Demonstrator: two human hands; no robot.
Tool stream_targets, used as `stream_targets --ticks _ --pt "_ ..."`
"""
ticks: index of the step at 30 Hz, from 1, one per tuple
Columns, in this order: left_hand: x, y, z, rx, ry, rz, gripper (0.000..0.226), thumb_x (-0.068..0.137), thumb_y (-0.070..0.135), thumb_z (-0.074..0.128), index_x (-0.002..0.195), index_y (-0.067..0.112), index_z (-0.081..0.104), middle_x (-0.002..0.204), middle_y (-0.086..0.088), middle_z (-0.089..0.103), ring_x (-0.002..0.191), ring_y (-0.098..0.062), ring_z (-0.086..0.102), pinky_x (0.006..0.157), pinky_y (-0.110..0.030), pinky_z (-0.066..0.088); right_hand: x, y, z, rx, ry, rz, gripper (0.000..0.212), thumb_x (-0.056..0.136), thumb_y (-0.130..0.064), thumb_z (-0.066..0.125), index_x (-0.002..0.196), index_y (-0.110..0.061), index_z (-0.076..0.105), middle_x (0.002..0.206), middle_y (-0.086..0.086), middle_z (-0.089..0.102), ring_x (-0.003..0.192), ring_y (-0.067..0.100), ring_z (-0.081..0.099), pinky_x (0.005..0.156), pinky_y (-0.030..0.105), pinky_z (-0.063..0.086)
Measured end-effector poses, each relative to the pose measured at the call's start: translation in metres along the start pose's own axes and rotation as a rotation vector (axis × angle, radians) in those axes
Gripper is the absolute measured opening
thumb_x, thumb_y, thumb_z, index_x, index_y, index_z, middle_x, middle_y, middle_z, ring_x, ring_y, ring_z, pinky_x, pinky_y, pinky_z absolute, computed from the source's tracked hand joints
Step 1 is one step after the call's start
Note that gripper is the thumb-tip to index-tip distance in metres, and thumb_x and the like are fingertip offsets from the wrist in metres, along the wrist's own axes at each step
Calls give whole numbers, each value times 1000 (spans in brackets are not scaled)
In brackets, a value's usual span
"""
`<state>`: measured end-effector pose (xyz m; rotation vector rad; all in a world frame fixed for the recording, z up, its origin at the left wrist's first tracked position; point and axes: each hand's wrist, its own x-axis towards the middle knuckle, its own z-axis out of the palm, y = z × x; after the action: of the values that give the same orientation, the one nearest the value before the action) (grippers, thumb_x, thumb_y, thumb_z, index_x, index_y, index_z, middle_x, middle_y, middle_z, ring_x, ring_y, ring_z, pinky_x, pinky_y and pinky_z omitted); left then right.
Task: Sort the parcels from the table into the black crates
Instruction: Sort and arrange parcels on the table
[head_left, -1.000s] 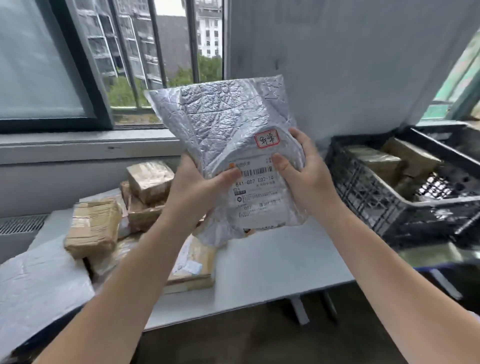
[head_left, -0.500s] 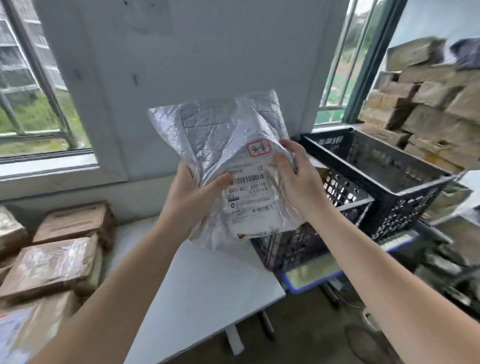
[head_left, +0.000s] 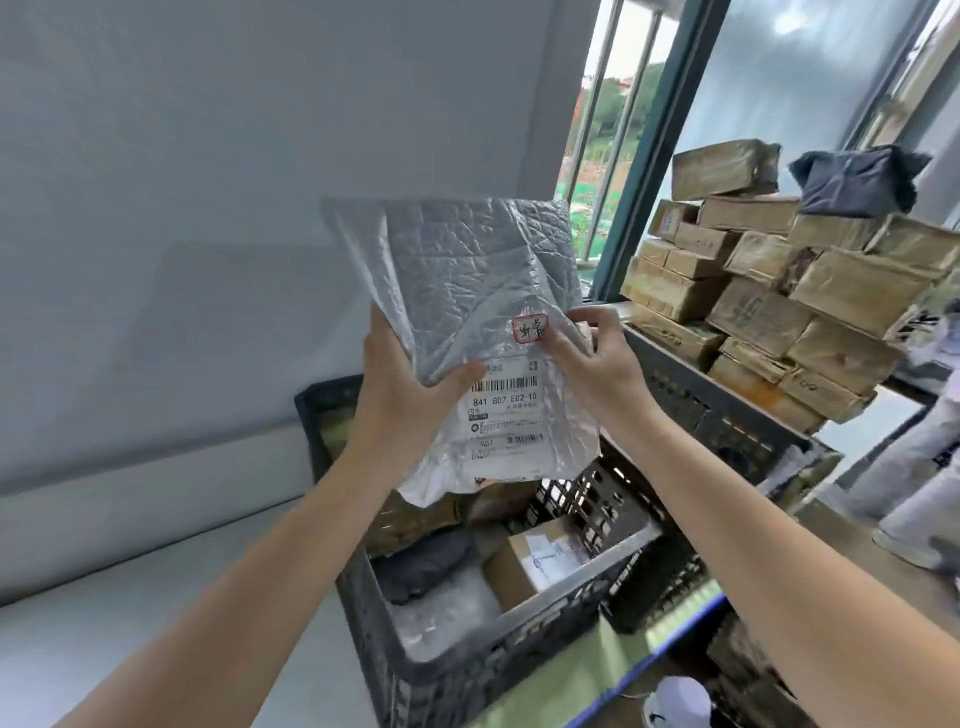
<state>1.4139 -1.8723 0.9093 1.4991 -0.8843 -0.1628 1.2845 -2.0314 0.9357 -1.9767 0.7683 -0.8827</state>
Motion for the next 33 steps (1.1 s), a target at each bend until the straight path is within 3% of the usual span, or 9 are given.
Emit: stream_targets --ticks 1,4,8,13,17,20,24,30,33 --pt "9 1 14 17 -14 -4 113 75 45 83 156 33 4 161 5 22 147 -8 23 120 -38 25 11 9 -10 -31 14 -26 38 87 -54 66 110 -33 45 100 -7 57 79 -2 61 54 9 44" --pt "35 4 60 107 38 67 124 75 44 83 156 31 -10 164 13 1 139 11 3 116 -23 8 49 39 -43 -77 41 -89 35 92 -38 66 119 -29 46 116 6 52 84 0 63 56 6 47" --pt "68 7 135 344 -40 57 111 74 46 81 157 21 10 151 -8 25 122 -3 30 98 -8 24 103 85 -94 -177 -40 -61 46 96 -29 56 140 -25 41 124 16 57 91 26 67 78 47 60" --pt "103 10 245 614 -236 -24 94 87 52 66 157 17 14 155 -16 20 137 -34 38 110 -44 39 169 153 -172 -327 -272 -74 86 82 -65 58 151 -22 32 137 14 47 120 29 55 105 51 46" --pt "117 4 327 790 -431 -208 90 88 61 57 155 17 16 154 -17 18 126 -31 48 97 -31 43 217 208 -219 -559 -470 -14 110 61 -83 51 153 -26 31 139 18 49 116 27 56 95 39 50" --pt "122 -14 370 897 -624 -445 92 88 64 55 154 10 18 157 -24 12 111 -30 56 90 -33 49 238 254 -222 -672 -671 30 108 65 -84 51 153 -25 30 147 13 48 121 26 55 96 37 49" --pt "125 -53 399 1016 -753 -686 99 87 68 56 154 5 16 160 -26 14 130 -41 45 106 -44 42 248 312 -194 -785 -883 64 98 78 -81 52 153 -22 29 151 11 45 125 26 53 93 35 44" --pt "135 -121 414 1093 -743 -856 108 89 61 60 157 9 -6 162 -26 -8 143 -42 30 113 -48 36 256 371 -137 -731 -939 129 93 82 -71 60 152 -19 29 153 16 30 123 31 52 100 42 48" --pt "132 -160 420 1116 -687 -930 99 96 44 60 157 8 -9 160 -28 -14 147 -42 21 113 -47 33 251 397 -109 -717 -929 120 89 84 -65 63 151 -16 29 151 17 28 118 31 54 98 40 49"
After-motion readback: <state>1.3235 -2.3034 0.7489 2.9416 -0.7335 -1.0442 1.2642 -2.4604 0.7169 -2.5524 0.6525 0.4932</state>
